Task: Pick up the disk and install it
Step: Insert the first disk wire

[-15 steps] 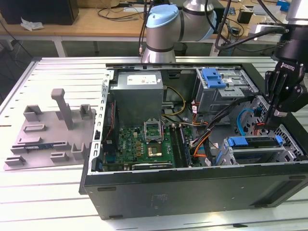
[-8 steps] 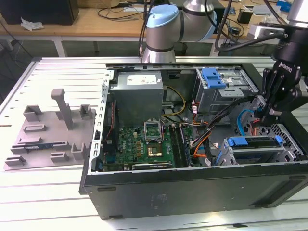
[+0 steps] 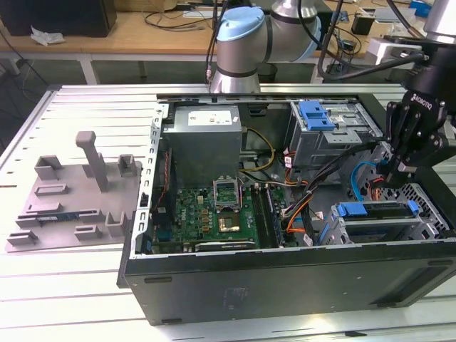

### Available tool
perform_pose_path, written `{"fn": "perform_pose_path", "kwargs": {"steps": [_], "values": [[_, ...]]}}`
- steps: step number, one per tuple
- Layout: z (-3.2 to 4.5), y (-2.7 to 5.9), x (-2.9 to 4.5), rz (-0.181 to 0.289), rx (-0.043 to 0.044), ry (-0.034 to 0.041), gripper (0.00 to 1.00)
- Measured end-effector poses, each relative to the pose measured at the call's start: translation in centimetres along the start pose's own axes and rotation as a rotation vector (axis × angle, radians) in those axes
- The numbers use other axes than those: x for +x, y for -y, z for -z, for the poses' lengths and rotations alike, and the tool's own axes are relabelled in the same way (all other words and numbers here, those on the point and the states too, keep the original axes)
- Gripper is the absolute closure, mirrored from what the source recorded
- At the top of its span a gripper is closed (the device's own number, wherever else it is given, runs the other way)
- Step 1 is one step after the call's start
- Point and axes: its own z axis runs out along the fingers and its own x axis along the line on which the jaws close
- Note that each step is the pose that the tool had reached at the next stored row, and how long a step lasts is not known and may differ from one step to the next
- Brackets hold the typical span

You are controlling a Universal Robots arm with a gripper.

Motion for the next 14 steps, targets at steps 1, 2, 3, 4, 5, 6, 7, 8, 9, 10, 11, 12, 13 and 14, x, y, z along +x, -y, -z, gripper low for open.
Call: {"fn": "perform_pose_path", "kwargs": {"steps": [1, 2, 3, 4, 5, 6, 7, 8, 9, 10, 11, 12, 13, 14], "values": [[-0.02, -0.01, 0.07, 0.005, 0.0012, 0.0004, 0.83], [-0.03, -0.01, 0.18, 0.009, 0.0022, 0.0002, 0.83], [-0.07, 0.00, 0.33, 0.013, 0.0033, 0.0003, 0.83], [-0.10, 0.01, 0.46, 0.016, 0.0040, 0.0004, 0.83], [-0.15, 0.03, 0.66, 0.018, 0.0045, 0.0004, 0.83], [-0.19, 0.04, 0.83, 0.020, 0.0050, 0.0005, 0.83], [-0.26, 0.08, 1.11, 0.023, 0.0058, 0.0005, 0.83], [-0.30, 0.10, 1.29, 0.025, 0.0062, 0.0005, 0.83], [-0.34, 0.11, 1.46, 0.027, 0.0065, 0.0010, 0.83], [-0.37, 0.13, 1.61, 0.029, 0.0069, 0.0018, 0.83], [-0.40, 0.14, 1.73, 0.031, 0.0072, 0.0036, 0.83], [-0.42, 0.15, 1.81, 0.034, 0.0076, 0.0059, 0.83], [-0.44, 0.16, 1.86, 0.037, 0.0080, 0.0089, 0.83], [-0.44, 0.16, 1.90, 0.041, 0.0085, 0.0132, 0.83]]}}
